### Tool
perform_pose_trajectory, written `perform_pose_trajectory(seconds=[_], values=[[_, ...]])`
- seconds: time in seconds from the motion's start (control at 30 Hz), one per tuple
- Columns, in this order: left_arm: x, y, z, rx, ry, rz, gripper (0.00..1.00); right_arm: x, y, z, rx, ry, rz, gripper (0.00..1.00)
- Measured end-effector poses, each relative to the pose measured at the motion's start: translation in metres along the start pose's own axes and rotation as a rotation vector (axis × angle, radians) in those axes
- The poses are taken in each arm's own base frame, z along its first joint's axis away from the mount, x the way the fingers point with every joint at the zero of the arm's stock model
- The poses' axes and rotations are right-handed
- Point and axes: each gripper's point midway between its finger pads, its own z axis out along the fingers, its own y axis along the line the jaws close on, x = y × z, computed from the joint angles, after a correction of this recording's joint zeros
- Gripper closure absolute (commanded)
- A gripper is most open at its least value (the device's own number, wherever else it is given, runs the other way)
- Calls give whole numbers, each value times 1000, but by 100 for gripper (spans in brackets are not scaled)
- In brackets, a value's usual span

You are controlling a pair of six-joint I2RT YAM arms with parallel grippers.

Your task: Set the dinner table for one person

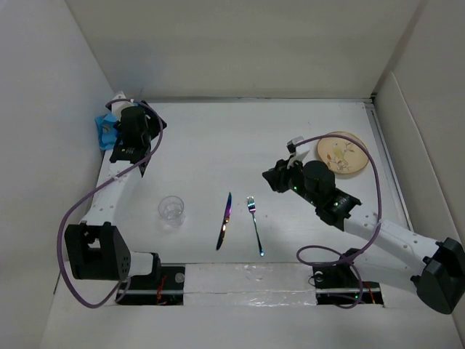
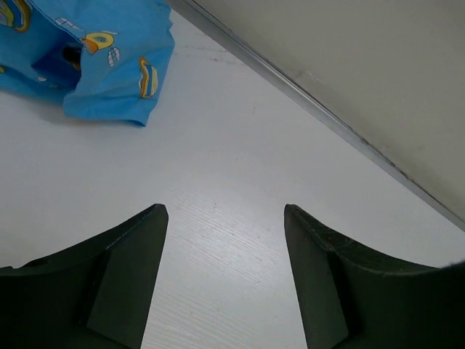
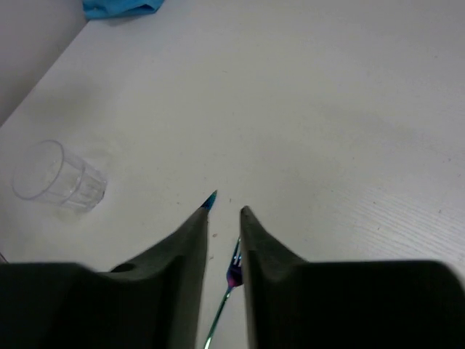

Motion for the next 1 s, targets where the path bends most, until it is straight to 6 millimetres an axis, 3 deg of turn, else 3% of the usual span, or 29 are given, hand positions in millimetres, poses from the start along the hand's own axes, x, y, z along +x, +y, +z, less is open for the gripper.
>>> perform_pose_trajectory(seconds=[0.03,0.07,0.1,0.13,0.17,0.23,0.27,0.33,0.37,0.4,0.47,0.5,0.53,0.67,0.83,0.9,1.0], values=[[1,2,3,-7,3,3,42,3,-1,1,4,9,-2,58],[2,5,6,-15,3,8,52,4,-1,2,6,14,-6,50],[2,8,9,-23,1,11,59,6,-2,3,7,17,-3,49],[3,12,12,-37,3,21,74,6,-2,3,6,18,-7,49],[2,17,16,-53,4,26,94,6,-2,3,6,18,-7,64],[-1,35,29,-97,11,28,100,6,-1,4,2,16,-11,95],[-5,49,36,-128,12,28,100,5,-1,4,0,13,-11,100],[-10,82,51,-198,18,19,89,4,0,4,-3,5,-10,100],[-10,98,58,-228,27,16,71,4,0,4,-3,4,-9,100],[-8,112,64,-253,41,20,60,4,0,4,-3,5,-10,100],[-4,135,77,-294,71,25,38,7,-1,5,-3,3,-10,85],[0,141,84,-301,89,31,35,8,-2,5,-3,3,-10,78],[5,143,91,-295,109,40,34,9,-2,5,-3,3,-9,65],[23,139,115,-260,173,76,33,13,-1,7,-6,14,-15,48],[25,132,149,-231,191,148,33,26,0,13,-5,53,-27,46],[25,135,167,-238,189,186,33,31,-1,15,-3,66,-30,46],[33,143,176,-258,199,218,34,35,-1,17,-4,80,-39,46]])
